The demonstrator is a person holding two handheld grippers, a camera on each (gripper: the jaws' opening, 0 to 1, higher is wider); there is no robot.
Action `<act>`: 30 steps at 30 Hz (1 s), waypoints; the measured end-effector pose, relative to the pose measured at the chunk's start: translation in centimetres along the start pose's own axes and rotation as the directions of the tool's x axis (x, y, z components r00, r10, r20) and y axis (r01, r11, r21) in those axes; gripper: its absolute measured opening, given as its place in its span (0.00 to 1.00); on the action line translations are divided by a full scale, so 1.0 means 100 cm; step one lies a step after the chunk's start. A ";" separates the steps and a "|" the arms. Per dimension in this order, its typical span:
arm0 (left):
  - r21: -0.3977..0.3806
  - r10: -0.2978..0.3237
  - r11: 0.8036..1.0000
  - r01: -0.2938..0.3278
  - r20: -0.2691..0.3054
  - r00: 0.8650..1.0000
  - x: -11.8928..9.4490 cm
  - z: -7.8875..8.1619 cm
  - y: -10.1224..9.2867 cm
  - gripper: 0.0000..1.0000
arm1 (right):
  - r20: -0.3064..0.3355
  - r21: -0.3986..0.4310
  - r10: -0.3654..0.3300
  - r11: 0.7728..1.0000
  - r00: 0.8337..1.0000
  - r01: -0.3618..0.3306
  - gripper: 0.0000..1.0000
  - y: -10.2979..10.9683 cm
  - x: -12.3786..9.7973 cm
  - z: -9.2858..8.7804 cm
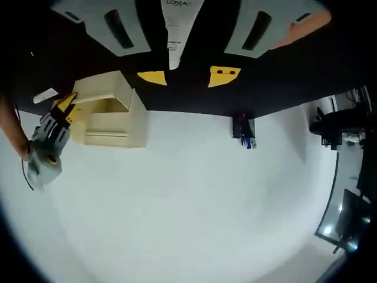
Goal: Open the drawer, pick up the cosmetic bottles from the table one by one, place them into the drawer, release the gripper, close the drawer, and move the gripper away
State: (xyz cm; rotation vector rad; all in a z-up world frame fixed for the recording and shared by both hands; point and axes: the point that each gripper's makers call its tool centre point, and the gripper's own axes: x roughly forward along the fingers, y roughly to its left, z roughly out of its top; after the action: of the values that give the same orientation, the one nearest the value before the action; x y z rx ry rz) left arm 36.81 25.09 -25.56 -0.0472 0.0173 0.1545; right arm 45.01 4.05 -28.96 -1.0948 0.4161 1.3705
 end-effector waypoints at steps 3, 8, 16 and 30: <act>-0.001 0.001 1.000 -0.001 0.001 1.000 0.000 0.000 0.001 0.25 | -0.008 -0.018 0.024 1.000 1.000 -0.024 0.05 0.004 -0.002 0.004; -0.001 0.001 1.000 -0.001 0.000 1.000 0.000 0.000 0.001 0.25 | -0.030 -0.053 0.042 0.998 0.999 -0.044 0.05 0.019 -0.006 0.006; -0.003 0.001 1.000 -0.001 -0.002 1.000 0.000 0.000 0.001 0.25 | -0.034 -0.084 0.085 0.993 0.996 -0.088 0.06 0.031 -0.009 0.011; -0.006 0.010 1.000 -0.010 0.001 1.000 -0.002 0.001 0.004 0.25 | -0.046 -0.160 0.143 0.976 0.989 -0.149 0.07 0.059 -0.016 0.022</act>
State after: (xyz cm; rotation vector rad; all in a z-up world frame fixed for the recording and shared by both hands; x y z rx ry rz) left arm 36.60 25.45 -25.43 -0.0529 0.0163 0.1642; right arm 38.53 3.95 -28.82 -1.2432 0.4214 1.5388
